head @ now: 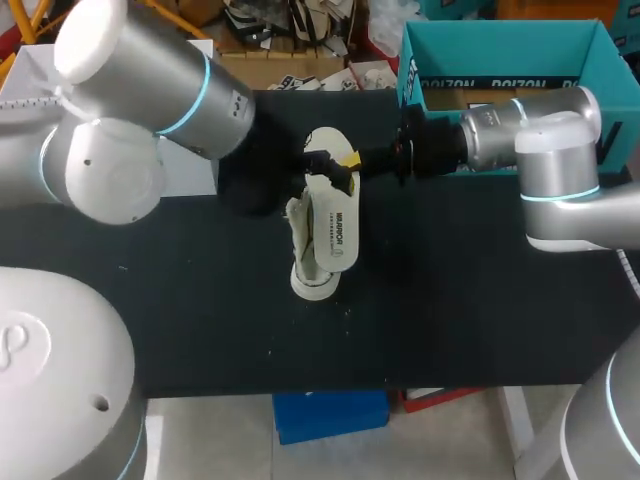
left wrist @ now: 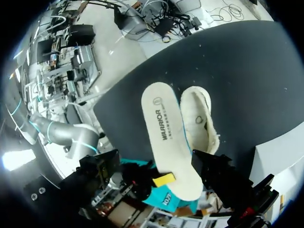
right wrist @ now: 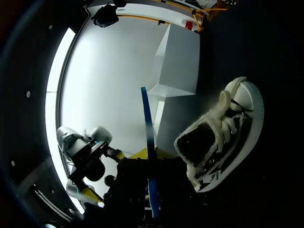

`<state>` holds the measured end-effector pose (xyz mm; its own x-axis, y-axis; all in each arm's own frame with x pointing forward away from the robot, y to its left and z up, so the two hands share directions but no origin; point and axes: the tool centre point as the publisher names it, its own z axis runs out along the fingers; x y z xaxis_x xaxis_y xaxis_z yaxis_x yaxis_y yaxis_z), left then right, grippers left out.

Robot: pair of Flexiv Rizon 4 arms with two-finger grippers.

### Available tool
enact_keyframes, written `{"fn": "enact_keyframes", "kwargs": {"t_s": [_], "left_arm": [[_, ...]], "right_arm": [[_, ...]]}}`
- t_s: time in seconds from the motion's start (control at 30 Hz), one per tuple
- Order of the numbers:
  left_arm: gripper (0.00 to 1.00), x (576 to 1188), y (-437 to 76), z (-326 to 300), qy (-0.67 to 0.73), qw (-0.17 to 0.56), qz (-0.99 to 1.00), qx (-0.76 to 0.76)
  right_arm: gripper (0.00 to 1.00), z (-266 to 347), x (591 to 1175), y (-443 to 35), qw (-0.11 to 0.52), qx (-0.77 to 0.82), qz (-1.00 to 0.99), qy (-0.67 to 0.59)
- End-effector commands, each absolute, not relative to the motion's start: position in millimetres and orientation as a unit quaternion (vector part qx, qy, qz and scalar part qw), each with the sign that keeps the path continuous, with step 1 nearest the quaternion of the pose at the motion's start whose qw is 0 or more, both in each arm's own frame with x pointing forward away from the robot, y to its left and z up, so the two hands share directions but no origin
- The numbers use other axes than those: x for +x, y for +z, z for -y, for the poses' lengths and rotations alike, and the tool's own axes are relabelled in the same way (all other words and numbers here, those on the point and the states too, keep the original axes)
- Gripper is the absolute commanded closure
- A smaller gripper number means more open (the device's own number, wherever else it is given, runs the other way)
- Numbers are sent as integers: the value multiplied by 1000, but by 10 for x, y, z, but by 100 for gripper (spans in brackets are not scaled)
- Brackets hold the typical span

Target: Take the shoe out of the shoebox, open the shoe tongue, remove and reinsert the insole, then place the shoe into the shoebox

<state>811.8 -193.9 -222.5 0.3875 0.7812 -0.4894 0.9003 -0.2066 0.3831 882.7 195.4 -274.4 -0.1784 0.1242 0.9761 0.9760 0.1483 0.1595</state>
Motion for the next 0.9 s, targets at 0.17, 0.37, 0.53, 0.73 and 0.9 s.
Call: {"fn": "enact_keyframes", "kwargs": {"t_s": [0.17,0.37,0.53,0.73,0.9], "left_arm": [[0,8164,-2193,2019,144,31,-661,736],[0,8164,-2193,2019,144,31,-661,736],[0,8111,-2156,2072,138,30,-660,738],[0,8012,-2167,2070,130,34,-662,737],[0,7913,-2195,2039,108,48,-670,733]], "right_arm": [[100,-1960,8834,-2748,454,-453,608,-468],[100,-1960,8834,-2748,454,-453,608,-468],[100,-1960,8834,-2748,454,-453,608,-468],[100,-1960,8834,-2748,454,-453,608,-468],[100,-1960,8834,-2748,454,-453,608,-468]]}}
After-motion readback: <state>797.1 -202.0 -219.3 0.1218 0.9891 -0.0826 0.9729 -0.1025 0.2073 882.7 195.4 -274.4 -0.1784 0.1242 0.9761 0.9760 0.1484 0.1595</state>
